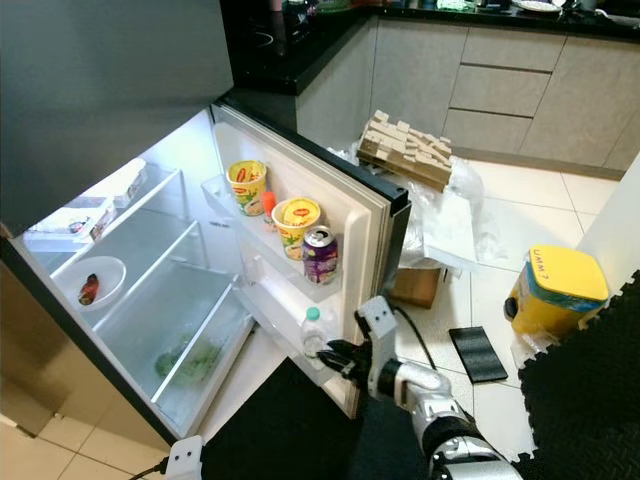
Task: Restocking fridge
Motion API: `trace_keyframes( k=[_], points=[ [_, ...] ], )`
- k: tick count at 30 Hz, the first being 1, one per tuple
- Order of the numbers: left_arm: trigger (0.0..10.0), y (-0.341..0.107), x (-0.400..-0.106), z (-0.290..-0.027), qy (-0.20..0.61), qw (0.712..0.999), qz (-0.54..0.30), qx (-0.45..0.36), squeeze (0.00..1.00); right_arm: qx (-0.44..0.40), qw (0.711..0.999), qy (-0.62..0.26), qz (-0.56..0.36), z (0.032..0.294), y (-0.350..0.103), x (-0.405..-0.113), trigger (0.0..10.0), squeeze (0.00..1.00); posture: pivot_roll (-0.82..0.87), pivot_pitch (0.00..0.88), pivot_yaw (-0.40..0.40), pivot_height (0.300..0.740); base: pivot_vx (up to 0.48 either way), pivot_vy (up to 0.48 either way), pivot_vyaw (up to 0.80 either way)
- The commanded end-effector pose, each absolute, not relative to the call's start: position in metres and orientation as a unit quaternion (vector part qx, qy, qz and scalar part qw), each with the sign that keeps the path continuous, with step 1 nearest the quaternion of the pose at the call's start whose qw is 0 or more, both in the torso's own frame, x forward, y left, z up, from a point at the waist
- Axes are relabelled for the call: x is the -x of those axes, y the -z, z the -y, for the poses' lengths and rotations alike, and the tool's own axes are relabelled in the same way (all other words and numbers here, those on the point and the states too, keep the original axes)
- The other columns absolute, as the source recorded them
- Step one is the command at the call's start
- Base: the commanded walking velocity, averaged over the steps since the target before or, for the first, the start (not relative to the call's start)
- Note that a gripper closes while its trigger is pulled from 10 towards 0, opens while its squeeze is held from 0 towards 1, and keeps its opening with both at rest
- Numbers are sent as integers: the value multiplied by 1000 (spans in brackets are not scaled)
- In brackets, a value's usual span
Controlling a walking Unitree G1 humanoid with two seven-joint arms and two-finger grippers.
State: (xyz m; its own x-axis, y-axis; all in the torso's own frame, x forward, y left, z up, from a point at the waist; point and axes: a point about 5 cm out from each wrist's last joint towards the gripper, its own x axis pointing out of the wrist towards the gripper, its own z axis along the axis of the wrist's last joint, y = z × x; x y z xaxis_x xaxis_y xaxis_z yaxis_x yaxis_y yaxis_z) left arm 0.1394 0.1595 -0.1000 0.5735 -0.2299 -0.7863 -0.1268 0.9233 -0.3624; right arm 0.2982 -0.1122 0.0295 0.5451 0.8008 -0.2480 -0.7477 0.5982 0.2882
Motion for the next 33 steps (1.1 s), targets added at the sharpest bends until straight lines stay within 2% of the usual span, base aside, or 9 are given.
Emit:
trace_keyframes(
  k=[1, 8, 15, 18, 19, 23, 27, 30, 33],
  points=[
    [10000, 105, -124, -168, 17, 855, -485, 181, 0, -63, 878, -445, -167, 105, -37, -305, 10000, 0, -64, 0, -2, 740, 0, 0, 0],
    [10000, 107, -115, -175, 15, 854, -491, 170, 0, -15, 905, -407, -126, 82, -64, -331, 10000, 0, -27, 0, -9, 740, 0, 0, 0],
    [10000, 107, -114, -176, 17, 856, -489, 167, 0, 64, 942, -308, -117, 93, -77, -350, 10000, 0, -22, 0, -4, 740, 0, 0, 0],
    [10000, 107, -115, -176, 18, 856, -488, 167, 0, 71, 945, -295, -118, 97, -77, -351, 10000, 0, -22, 0, -3, 740, 0, 0, 0],
    [10000, 106, -115, -176, 20, 857, -487, 167, 0, 86, 957, -252, -113, 110, -80, -356, 10000, 0, -26, 0, -1, 740, 0, 0, 0],
    [10000, 106, -117, -175, 21, 857, -487, 167, 0, 101, 971, -195, -99, 131, -88, -363, 10000, 0, -32, 0, 2, 740, 0, 0, 0],
    [10000, 106, -118, -175, 22, 857, -486, 167, 0, 110, 977, -162, -88, 145, -94, -366, 10000, 0, -38, 0, 5, 740, 0, 0, 0],
    [10000, 106, -119, -174, 24, 858, -486, 166, 0, 120, 987, -86, -64, 178, -109, -372, 10000, 0, -41, 0, 6, 740, 0, 0, 0],
    [10000, 105, -120, -174, 25, 858, -485, 167, 0, 121, 989, -55, -58, 191, -114, -374, 10000, 0, -42, 0, 5, 740, 0, 0, 0]
  ],
)
